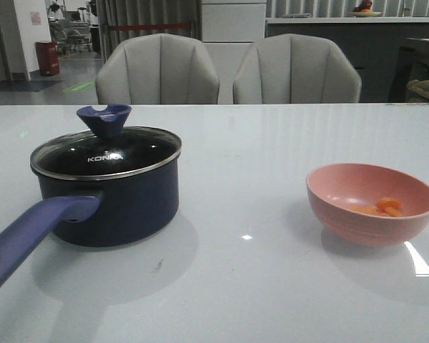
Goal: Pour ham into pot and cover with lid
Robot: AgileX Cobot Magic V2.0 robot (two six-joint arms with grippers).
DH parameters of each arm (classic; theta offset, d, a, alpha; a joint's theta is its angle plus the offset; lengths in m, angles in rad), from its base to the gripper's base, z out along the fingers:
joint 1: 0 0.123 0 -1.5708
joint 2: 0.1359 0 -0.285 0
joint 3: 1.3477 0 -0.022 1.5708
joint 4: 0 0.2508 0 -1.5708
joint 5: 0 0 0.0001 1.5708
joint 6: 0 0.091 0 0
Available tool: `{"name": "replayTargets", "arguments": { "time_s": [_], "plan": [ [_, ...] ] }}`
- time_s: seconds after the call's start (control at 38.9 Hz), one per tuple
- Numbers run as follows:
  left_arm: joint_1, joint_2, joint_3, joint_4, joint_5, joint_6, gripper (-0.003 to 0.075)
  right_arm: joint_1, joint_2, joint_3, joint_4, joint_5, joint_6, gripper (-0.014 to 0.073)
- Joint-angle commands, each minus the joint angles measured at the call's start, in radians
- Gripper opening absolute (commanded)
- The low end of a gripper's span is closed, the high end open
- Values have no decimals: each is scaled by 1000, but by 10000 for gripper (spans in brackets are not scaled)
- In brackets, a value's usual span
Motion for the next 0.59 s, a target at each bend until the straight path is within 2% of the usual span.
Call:
{"name": "replayTargets", "arguments": {
  "time_s": [0.0, 0.28, 0.57],
  "plan": [
    [-11, 101, -124, -64, -7, -9, 607, 1, -21, -5, -11, -78, -1, 181],
    [-23, 397, -356, -162, 108, -9, 607, 1, -21, -5, -11, -78, -1, 181],
    [-159, 599, -525, -155, 111, -43, 607, 1, -21, -5, -11, -78, -1, 181]
  ]
}}
